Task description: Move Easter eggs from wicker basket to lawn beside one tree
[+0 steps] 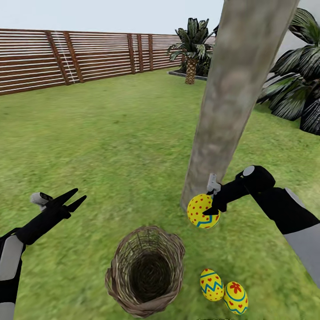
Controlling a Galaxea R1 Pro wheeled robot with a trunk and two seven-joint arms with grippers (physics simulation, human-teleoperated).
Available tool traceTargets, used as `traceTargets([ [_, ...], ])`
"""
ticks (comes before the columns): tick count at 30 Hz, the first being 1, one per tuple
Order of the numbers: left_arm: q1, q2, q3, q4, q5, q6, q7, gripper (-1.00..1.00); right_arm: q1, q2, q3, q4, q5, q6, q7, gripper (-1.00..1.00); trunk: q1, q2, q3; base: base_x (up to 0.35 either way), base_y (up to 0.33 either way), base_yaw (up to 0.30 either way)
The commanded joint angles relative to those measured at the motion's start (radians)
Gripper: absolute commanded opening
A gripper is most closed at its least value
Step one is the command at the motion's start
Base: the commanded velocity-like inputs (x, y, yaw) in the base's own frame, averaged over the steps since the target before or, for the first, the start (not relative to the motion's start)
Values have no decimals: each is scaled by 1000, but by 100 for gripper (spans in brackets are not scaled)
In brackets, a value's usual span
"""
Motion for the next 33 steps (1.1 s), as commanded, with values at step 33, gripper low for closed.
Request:
traceTargets([
  [33, 0, -1, -1, 1, 1, 3, -2, 100, 9, 88, -25, 629, 134, -34, -428, -100, 0, 0, -15, 0, 0, -217],
])
